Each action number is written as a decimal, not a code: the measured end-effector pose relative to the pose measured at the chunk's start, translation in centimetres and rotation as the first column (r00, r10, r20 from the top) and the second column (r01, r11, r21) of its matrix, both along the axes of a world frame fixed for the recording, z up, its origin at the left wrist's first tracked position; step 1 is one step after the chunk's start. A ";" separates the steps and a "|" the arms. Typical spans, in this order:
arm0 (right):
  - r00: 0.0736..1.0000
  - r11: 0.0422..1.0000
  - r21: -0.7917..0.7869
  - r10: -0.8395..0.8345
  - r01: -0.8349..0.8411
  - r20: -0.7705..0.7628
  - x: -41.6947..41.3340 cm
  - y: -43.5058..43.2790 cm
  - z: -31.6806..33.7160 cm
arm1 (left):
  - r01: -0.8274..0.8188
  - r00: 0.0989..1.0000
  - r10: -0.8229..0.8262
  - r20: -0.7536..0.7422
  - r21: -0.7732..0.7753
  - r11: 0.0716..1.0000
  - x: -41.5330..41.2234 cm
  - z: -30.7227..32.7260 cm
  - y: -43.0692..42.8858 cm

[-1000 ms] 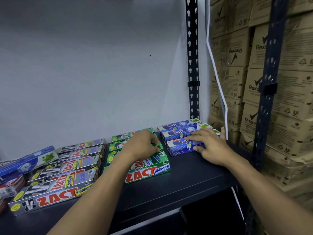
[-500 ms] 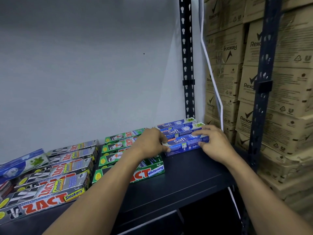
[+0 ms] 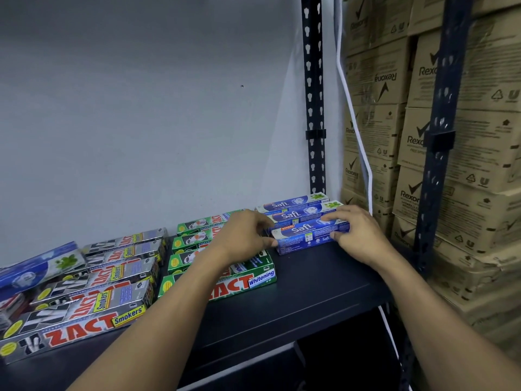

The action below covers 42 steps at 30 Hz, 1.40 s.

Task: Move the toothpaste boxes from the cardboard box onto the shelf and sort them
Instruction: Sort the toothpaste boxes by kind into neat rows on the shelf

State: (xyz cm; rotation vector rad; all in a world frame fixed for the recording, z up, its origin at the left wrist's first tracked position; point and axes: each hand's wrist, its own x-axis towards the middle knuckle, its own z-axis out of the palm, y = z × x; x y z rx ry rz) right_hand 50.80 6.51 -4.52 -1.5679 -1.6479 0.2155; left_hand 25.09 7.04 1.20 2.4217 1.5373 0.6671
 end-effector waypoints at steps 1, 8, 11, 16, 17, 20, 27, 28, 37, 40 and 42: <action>1.000 1.000 -0.006 -0.012 0.012 0.026 -0.1 -0.1 0.0 | -0.009 1.000 0.009 0.009 0.030 1.000 -0.8 0.2 -0.5; 0.991 0.989 0.136 0.042 -0.059 0.124 -3.2 -1.4 0.5 | -0.178 0.982 0.164 0.095 0.166 0.970 -9.2 -0.3 -5.5; 0.979 0.965 0.178 0.177 -0.192 0.101 -7.5 -1.9 1.1 | -0.239 0.971 0.223 0.088 0.289 0.927 -13.5 -0.9 -7.9; 0.866 0.879 0.086 0.439 -0.469 0.238 -17.4 -2.4 4.0 | -0.411 0.908 0.395 0.142 0.490 0.769 -21.9 -2.3 -10.4; 0.833 0.857 0.053 0.481 -0.513 0.274 -19.6 -2.6 4.7 | -0.457 0.883 0.439 0.165 0.516 0.725 -23.7 -2.5 -10.8; 0.725 0.798 -0.044 0.567 -0.601 0.391 -26.4 -2.5 6.2 | -0.614 0.760 0.610 0.226 0.559 0.557 -29.0 -3.0 -11.7; 0.568 0.682 -0.157 0.697 -0.715 0.438 -40.5 -0.3 8.4 | -0.834 0.522 0.756 0.395 0.422 0.355 -35.4 -4.1 -13.1; 0.559 0.674 -0.155 0.701 -0.722 0.444 -42.2 0.0 8.5 | -0.850 0.502 0.770 0.394 0.387 0.357 -35.5 -4.2 -13.0; 0.496 0.611 -0.179 0.752 -0.771 0.433 -48.9 2.4 6.7 | -0.899 0.435 0.805 0.403 0.248 0.362 -36.4 -5.0 -12.5; 0.511 0.600 -0.120 0.755 -0.791 0.411 -48.8 2.7 6.0 | -0.902 0.429 0.788 0.441 0.246 0.353 -36.5 -4.9 -12.5; 0.514 0.612 -0.109 0.736 -0.783 0.441 -48.7 3.0 5.8 | -0.905 0.424 0.775 0.469 0.247 0.346 -36.5 -4.9 -12.6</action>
